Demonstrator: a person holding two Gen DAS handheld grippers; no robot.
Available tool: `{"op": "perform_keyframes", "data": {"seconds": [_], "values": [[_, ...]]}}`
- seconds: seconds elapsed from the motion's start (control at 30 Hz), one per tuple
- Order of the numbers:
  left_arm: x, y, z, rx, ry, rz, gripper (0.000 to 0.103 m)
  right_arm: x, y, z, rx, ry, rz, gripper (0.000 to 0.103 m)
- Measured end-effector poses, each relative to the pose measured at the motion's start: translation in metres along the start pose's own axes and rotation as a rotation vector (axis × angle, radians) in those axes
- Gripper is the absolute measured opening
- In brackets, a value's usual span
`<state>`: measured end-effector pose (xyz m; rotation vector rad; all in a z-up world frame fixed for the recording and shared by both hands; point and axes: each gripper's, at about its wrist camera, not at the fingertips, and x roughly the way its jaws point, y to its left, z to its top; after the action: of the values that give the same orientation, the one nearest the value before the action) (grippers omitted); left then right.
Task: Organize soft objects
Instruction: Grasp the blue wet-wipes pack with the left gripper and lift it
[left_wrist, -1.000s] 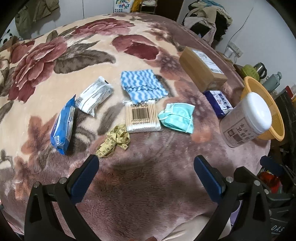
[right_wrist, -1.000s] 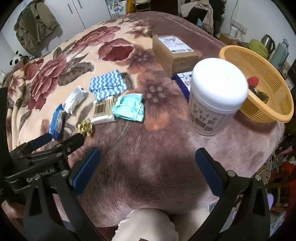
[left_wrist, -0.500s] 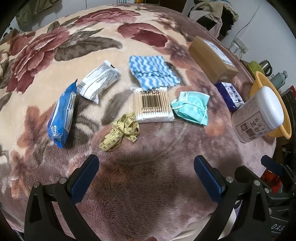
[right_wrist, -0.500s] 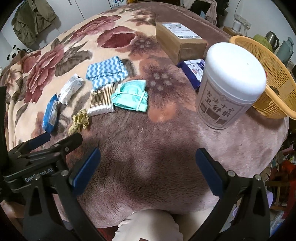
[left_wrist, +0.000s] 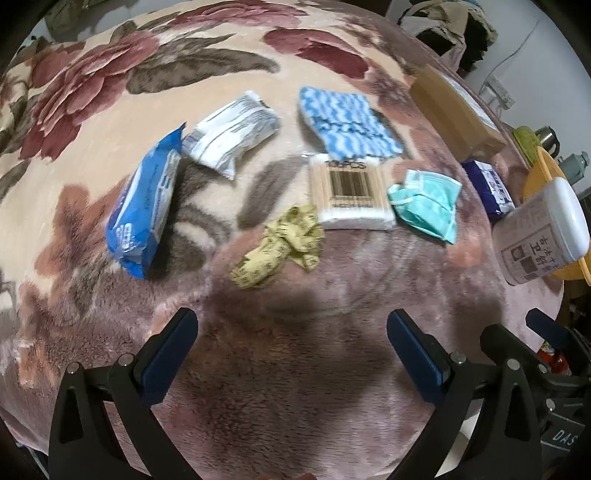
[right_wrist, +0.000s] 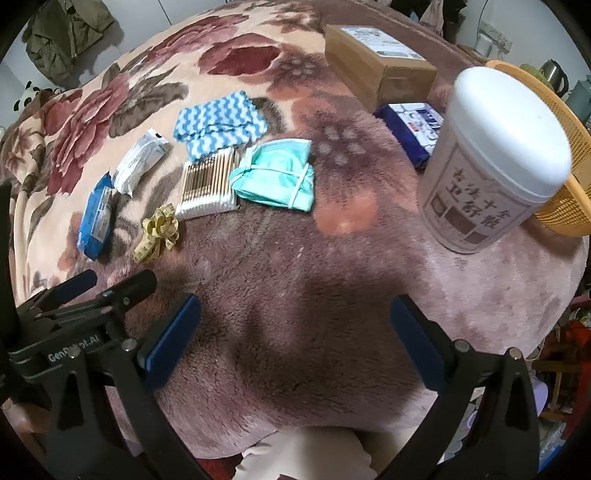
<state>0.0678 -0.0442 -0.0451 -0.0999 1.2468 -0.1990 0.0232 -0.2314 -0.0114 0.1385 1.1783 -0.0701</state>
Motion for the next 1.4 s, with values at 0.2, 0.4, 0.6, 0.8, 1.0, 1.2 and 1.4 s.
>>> {"op": "perform_keyframes", "data": {"seconds": [0.2, 0.4, 0.6, 0.8, 1.0, 1.2, 1.4], "values": [[-0.007, 0.025, 0.009, -0.044, -0.022, 0.014, 0.102, 0.013, 0.006, 0.009, 0.000, 0.007, 0.010, 0.103], [-0.017, 0.057, 0.030, -0.094, -0.074, 0.045, 0.102, 0.027, 0.007, 0.024, -0.002, 0.009, 0.015, 0.103], [0.000, 0.092, 0.054, -0.158, -0.066, 0.095, 0.102, 0.038, 0.005, 0.035, -0.001, 0.018, 0.021, 0.103], [0.025, 0.116, 0.072, -0.217, -0.039, 0.069, 0.102, 0.052, 0.003, 0.041, -0.007, 0.032, 0.036, 0.103], [0.052, 0.129, 0.078, -0.300, 0.014, -0.034, 0.082, 0.061, -0.006, 0.048, 0.014, 0.040, 0.037, 0.103], [0.047, 0.122, 0.058, -0.285, 0.008, 0.025, 0.052, 0.062, -0.015, 0.054, 0.020, 0.030, 0.039, 0.103], [0.035, 0.107, 0.028, -0.270, 0.027, -0.008, 0.051, 0.060, -0.017, 0.071, 0.037, -0.001, 0.055, 0.103]]}}
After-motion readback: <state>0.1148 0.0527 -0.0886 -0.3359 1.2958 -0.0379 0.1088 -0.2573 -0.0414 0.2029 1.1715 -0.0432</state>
